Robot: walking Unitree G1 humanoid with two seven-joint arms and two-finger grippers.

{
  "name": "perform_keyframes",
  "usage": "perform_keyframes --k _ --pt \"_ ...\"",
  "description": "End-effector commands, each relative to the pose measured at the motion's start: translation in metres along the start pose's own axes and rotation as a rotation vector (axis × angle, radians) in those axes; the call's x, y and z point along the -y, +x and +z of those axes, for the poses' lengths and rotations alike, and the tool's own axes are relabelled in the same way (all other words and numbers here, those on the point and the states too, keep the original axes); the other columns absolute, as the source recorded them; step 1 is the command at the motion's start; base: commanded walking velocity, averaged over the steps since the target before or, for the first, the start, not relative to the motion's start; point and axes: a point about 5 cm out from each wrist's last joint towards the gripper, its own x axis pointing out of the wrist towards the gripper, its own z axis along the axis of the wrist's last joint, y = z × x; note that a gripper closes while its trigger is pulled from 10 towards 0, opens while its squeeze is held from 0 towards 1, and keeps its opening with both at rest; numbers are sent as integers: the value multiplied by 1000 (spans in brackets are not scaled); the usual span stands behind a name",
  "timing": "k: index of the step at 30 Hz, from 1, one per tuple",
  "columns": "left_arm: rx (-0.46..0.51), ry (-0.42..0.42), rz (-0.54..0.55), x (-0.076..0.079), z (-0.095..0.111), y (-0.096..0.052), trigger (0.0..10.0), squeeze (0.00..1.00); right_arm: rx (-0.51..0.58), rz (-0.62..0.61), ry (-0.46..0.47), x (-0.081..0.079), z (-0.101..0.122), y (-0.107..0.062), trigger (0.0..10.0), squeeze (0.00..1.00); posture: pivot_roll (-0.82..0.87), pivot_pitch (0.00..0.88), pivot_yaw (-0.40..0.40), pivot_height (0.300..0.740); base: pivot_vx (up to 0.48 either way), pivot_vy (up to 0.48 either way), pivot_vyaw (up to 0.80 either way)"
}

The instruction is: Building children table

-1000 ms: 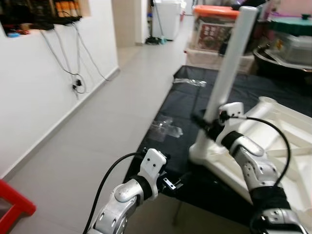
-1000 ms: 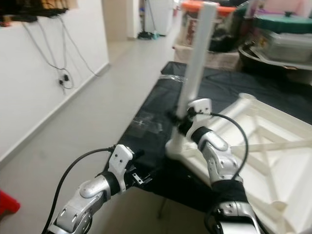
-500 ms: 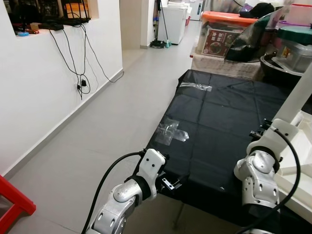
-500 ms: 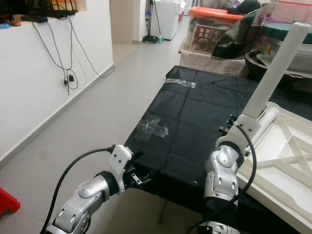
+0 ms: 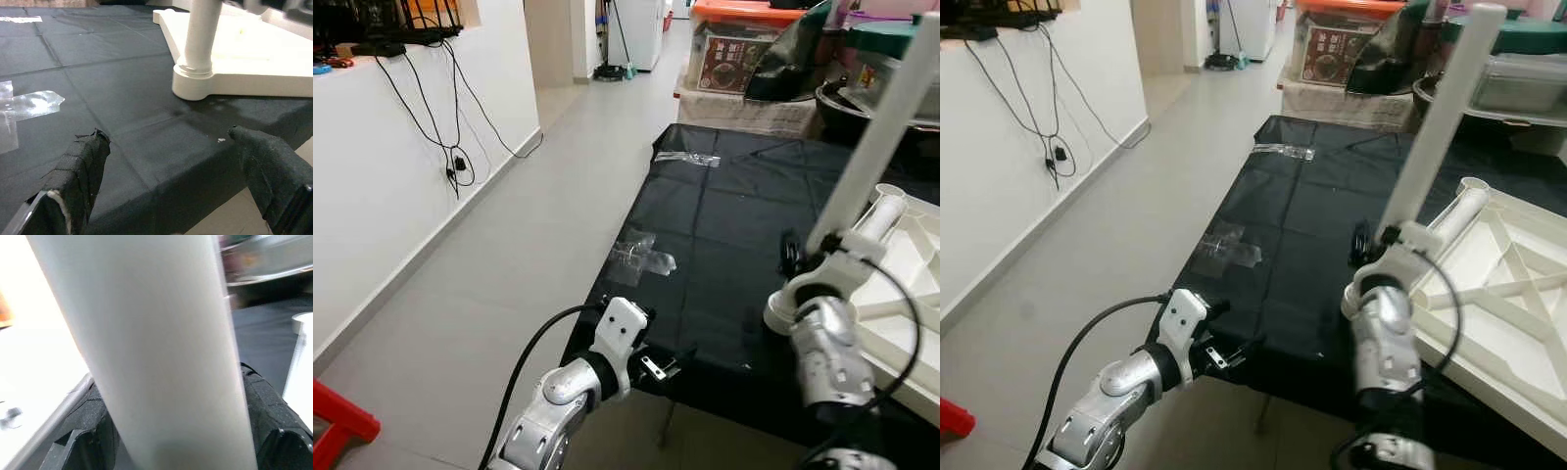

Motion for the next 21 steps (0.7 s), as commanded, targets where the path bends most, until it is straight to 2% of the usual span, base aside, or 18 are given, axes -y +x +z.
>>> perform_keyframes --k 1,2,4,5,6,7,8,10,11,12,15,16,17,18,19,20,21 --pt "3 16 -6 0 4 1 10000 0 -47 140 33 -17 -6 0 10000 0 109 0 -37 740 0 0 0" --pt "3 16 -7 0 4 1 10000 0 -100 304 33 -23 -6 -5 10000 0 109 0 -37 740 0 0 0" --pt "3 16 -7 0 4 1 10000 0 -100 304 33 -23 -6 -5 10000 0 109 0 -37 740 0 0 0" --pt "3 17 -7 0 4 1 10000 0 -159 472 17 -30 -7 -12 10000 0 109 0 -37 740 0 0 0" --pt "3 17 -7 0 4 1 10000 0 -159 472 17 -30 -7 -12 10000 0 109 0 -37 740 0 0 0" --pt "2 17 -8 0 4 2 10000 0 -216 626 -15 -36 -10 -18 10000 0 116 0 -43 740 0 0 0" --pt "2 17 -8 0 4 2 10000 0 -216 626 -15 -36 -10 -18 10000 0 116 0 -43 740 0 0 0" --pt "2 19 -10 1 4 2 10000 0 -296 822 -42 -43 -17 -23 10000 0 125 0 -50 740 0 0 0" --pt "2 19 -10 1 4 2 10000 0 -296 822 -42 -43 -17 -23 10000 0 125 0 -50 740 0 0 0" --pt "1 20 -9 1 3 2 10000 0 -323 893 -48 -45 -19 -23 10000 0 125 0 -50 740 0 0 0" --pt "1 21 -10 1 4 2 10000 0 -343 949 -55 -48 -20 -23 10000 0 125 0 -50 740 0 0 0" --pt "2 21 -9 0 4 2 10000 0 -361 1006 -70 -51 -22 -23 10000 0 139 0 -62 740 0 0 0" --pt "2 21 -9 0 4 2 10000 0 -361 1006 -70 -51 -22 -23 10000 0 139 0 -62 740 0 0 0" --pt "1 22 -9 0 4 2 10000 0 -372 1034 -83 -53 -23 -22 627 0 138 0 -61 740 0 0 0" --pt "1 23 -9 0 4 2 10000 0 -366 1040 -97 -54 -23 -20 0 0 144 0 -68 740 0 0 0" --pt "0 25 -7 -1 3 1 10000 0 -340 982 -121 -54 -22 -14 0 0 141 0 -62 740 0 0 0" --pt "0 25 -7 -1 3 1 10000 0 -340 982 -121 -54 -22 -14 0 0 141 0 -62 740 0 0 0"
